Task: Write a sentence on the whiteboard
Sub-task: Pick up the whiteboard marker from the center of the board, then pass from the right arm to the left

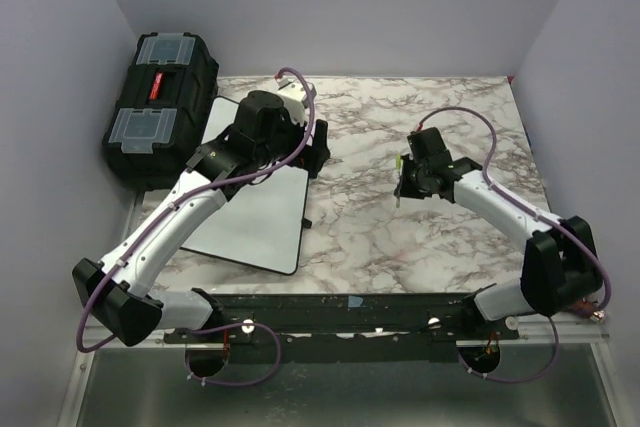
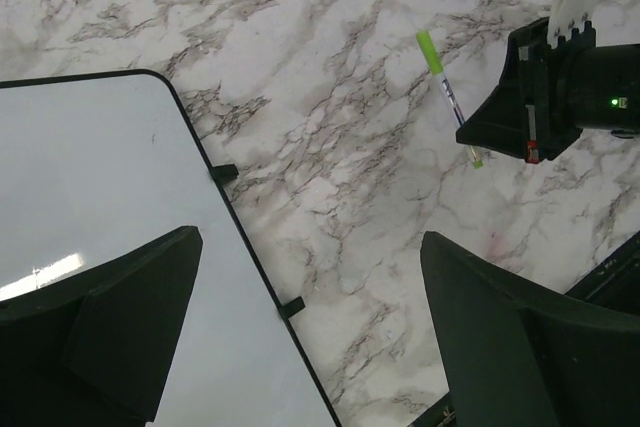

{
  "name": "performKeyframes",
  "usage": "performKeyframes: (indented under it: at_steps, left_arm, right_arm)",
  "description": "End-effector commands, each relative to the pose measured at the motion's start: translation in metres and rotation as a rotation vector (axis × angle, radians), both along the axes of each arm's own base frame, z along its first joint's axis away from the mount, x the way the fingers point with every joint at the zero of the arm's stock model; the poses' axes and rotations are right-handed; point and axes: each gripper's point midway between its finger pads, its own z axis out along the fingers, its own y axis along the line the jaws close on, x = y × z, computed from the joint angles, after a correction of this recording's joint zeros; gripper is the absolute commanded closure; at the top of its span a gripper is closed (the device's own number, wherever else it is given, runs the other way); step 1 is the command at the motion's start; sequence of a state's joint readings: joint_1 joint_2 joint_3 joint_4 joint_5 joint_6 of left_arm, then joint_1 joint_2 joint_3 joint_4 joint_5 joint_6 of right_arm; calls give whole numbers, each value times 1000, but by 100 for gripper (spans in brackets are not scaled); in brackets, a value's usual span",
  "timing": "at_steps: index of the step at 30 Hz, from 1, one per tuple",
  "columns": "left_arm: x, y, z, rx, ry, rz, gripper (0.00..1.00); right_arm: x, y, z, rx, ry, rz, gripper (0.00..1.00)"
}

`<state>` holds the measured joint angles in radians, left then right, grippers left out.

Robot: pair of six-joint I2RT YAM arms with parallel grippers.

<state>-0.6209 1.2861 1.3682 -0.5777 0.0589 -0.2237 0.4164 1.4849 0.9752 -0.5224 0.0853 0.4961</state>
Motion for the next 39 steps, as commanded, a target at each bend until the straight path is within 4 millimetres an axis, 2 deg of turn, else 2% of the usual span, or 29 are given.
performKeyframes:
  at_steps: [1,7,12,20,27,32,39]
  left_arm:
    - [-7,-11,17,-88,49,-62,8]
    - [-14,-21,23,-160,85,-140,11]
    - [-32,-37,37,-238,112,-263,15]
    - [-35,-29,72,-353,167,-278,23]
    - [-29,-31,87,-386,197,-278,28]
    - [-29,-34,94,-401,210,-293,29]
    - [-21,-36,91,-393,244,-264,37]
  right_arm:
    - [12,40,64,165,-197,200,99]
    - [-6,77,114,281,-337,424,99]
    - [-21,102,150,351,-428,557,99]
    - [-37,124,195,428,-518,675,99]
    - [-44,136,221,458,-574,749,99]
    - [-49,146,230,449,-585,802,99]
    - [-52,154,239,445,-603,847,99]
